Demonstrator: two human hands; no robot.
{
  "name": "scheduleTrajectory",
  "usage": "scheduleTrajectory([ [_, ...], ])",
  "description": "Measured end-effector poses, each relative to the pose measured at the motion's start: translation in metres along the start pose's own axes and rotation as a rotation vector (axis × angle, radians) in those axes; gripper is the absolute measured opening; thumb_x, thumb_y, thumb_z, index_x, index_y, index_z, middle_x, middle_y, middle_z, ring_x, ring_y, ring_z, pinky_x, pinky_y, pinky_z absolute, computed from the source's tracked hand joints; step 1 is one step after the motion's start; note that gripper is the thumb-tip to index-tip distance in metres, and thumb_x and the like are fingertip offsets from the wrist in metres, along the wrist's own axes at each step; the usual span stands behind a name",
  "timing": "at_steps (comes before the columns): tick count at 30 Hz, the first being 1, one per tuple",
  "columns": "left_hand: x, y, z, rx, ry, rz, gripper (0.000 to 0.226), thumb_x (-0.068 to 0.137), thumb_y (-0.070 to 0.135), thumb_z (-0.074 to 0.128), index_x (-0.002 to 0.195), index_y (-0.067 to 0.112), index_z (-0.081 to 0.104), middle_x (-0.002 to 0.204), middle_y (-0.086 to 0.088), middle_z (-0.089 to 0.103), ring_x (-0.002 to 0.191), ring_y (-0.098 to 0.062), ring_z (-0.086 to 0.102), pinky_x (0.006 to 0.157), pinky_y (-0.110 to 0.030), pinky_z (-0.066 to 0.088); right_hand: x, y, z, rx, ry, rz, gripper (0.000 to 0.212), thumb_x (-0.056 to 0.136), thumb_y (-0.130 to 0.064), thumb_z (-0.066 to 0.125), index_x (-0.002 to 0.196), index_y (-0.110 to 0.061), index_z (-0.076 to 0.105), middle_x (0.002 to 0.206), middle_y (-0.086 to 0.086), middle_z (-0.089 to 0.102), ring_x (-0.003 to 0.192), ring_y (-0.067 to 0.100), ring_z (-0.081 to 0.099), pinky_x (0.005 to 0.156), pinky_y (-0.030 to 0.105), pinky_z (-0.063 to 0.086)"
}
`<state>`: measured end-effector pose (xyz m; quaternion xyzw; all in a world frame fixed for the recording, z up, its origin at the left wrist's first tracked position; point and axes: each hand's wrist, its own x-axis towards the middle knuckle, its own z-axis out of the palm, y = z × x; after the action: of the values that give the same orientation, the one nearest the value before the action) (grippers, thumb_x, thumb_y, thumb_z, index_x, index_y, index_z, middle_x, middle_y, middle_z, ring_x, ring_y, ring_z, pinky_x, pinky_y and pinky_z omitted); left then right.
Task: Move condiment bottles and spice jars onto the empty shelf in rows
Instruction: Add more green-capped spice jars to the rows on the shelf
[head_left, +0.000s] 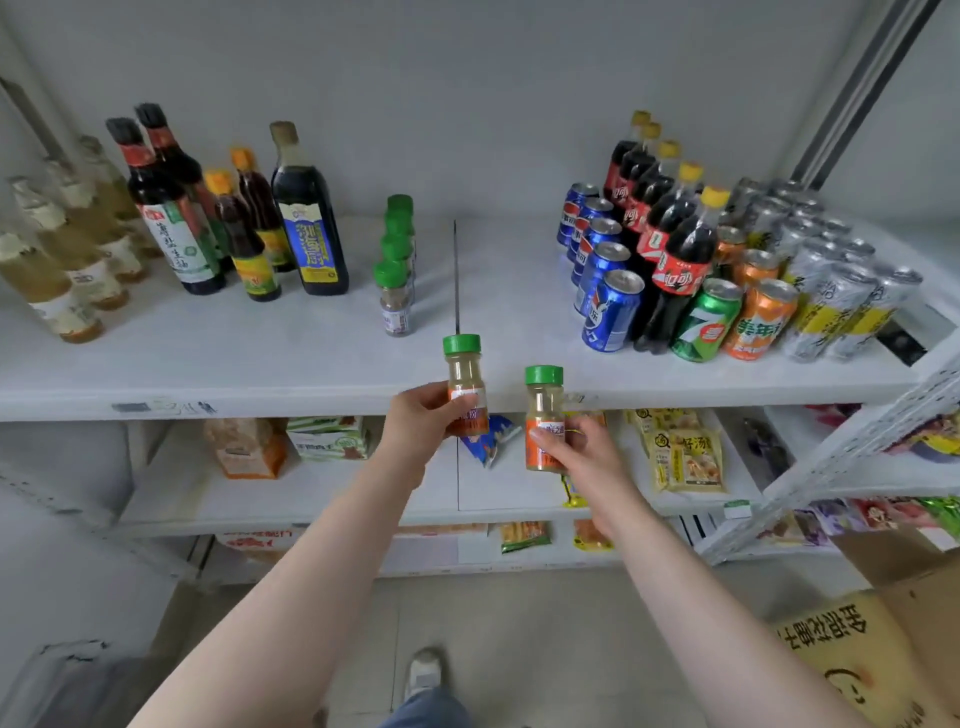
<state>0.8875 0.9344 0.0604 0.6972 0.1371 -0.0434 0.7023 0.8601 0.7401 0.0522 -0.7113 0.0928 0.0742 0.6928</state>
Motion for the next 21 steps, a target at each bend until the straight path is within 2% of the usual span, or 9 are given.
scheduleTrajectory([
  [5, 0.076, 0.025, -0.001, 0.06, 0.051, 0.082, 0.03, 0.081, 0.02, 0.072, 0.11, 0.012, 0.07, 0.099, -0.009, 0.074, 0.091, -0.028, 0.071, 0.089, -0.046, 0.055, 0.058, -0.022, 0.024, 0.041, 0.043, -0.032, 0.024, 0.081, -0.022, 0.072, 0.099, -0.017, 0.057, 0.103, 0.004, 0.07, 0.088, 0.012, 0.067, 0.071, 0.023, 0.051],
  [8, 0.115, 0.038, 0.006, 0.113, 0.084, 0.117, 0.03, 0.084, 0.02, 0.069, 0.113, 0.012, 0.067, 0.101, -0.003, 0.071, 0.092, -0.022, 0.067, 0.087, -0.034, 0.053, 0.085, -0.033, 0.034, 0.056, 0.073, -0.032, 0.022, 0.081, -0.023, 0.073, 0.098, -0.021, 0.058, 0.102, 0.002, 0.07, 0.09, 0.012, 0.067, 0.072, 0.023, 0.051],
  [11, 0.15, 0.049, 0.016, 0.146, 0.125, 0.146, 0.03, 0.088, 0.018, 0.066, 0.117, 0.011, 0.064, 0.101, -0.002, 0.066, 0.091, -0.017, 0.06, 0.071, -0.019, 0.045, 0.109, -0.043, 0.038, 0.06, 0.063, -0.024, 0.024, 0.081, -0.024, 0.072, 0.1, -0.022, 0.057, 0.099, -0.003, 0.069, 0.089, 0.01, 0.066, 0.067, 0.021, 0.048],
  [12, 0.161, 0.052, 0.02, 0.16, 0.138, 0.149, 0.031, 0.088, 0.018, 0.065, 0.118, 0.01, 0.063, 0.103, -0.003, 0.067, 0.091, -0.018, 0.06, 0.07, -0.019, 0.044, 0.117, -0.045, 0.038, 0.056, 0.056, -0.02, 0.025, 0.081, -0.024, 0.072, 0.101, -0.021, 0.057, 0.1, -0.003, 0.069, 0.09, 0.011, 0.066, 0.067, 0.021, 0.048],
  [16, 0.212, 0.058, 0.034, 0.279, 0.229, 0.169, 0.031, 0.088, 0.024, 0.065, 0.117, 0.013, 0.065, 0.107, -0.005, 0.071, 0.097, -0.024, 0.065, 0.082, -0.034, 0.052, 0.157, -0.053, 0.035, 0.032, 0.029, -0.015, 0.026, 0.08, -0.022, 0.073, 0.1, -0.022, 0.056, 0.101, -0.003, 0.068, 0.091, 0.008, 0.065, 0.071, 0.019, 0.051],
  [21, 0.264, 0.062, 0.046, 0.284, 0.308, 0.177, 0.024, 0.088, 0.021, 0.064, 0.111, 0.014, 0.064, 0.101, -0.006, 0.072, 0.089, -0.022, 0.066, 0.078, -0.031, 0.051, 0.202, -0.06, 0.031, 0.018, -0.032, -0.025, 0.03, 0.08, -0.016, 0.073, 0.104, -0.014, 0.056, 0.101, 0.003, 0.068, 0.087, 0.009, 0.064, 0.067, 0.018, 0.051],
])
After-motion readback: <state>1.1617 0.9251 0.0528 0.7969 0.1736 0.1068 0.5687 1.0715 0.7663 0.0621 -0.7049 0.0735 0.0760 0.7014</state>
